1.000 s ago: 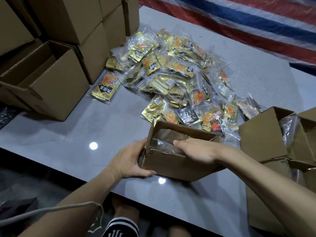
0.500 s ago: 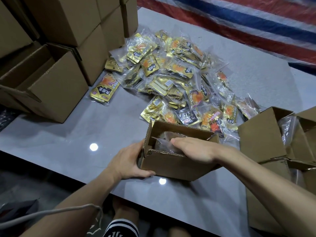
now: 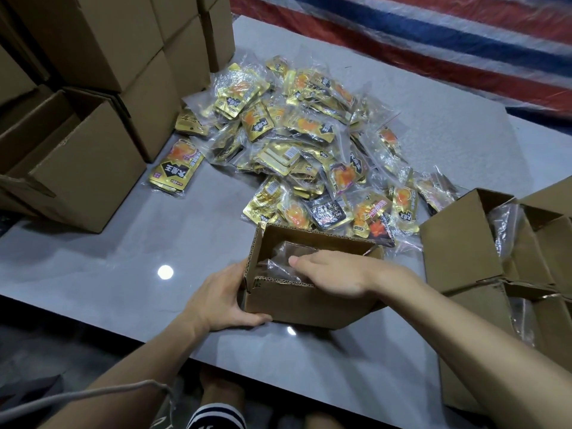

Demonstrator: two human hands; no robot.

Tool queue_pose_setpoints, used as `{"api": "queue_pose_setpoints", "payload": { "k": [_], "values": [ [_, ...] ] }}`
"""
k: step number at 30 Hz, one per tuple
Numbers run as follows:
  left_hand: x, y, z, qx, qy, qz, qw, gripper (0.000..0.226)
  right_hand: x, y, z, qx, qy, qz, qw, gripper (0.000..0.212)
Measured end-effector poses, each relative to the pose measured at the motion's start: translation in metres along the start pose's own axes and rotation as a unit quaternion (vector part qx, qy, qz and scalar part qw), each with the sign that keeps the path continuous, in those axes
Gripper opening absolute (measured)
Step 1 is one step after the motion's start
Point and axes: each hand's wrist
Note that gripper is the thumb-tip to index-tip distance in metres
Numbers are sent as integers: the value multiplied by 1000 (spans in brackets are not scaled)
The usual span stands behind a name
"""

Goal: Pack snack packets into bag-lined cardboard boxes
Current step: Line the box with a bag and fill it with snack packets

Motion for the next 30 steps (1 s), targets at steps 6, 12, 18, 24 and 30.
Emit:
{"api": "queue_pose_setpoints", "payload": {
  "k": [6,12,18,24,30],
  "values": [
    [-1,1,-3,20,-10,13,1000,72,31,-27,-15,39,16,-126,991,56],
    [1,-2,6,45,35,37,998,72,54,-33,-39,33,108,-295,949,47],
    [-2,12,-10,71,92,109,987,77,55,-51,-57,224,13,-226,948,37],
    [-27,55,-78,-41,210,270,939,53,68,-68,-52,239,8,-263,935,30],
    [-26,60,-165,180,315,396,843,71,84,-93,-53,162,68,-292,940,43]
  ]
}}
Point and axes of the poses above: each hand's wrist, its own x-axis away from the middle knuckle, its own y-axis out of the back of the hand, z = x × y, and after that the axes turned 15 degrees about z, right-handed
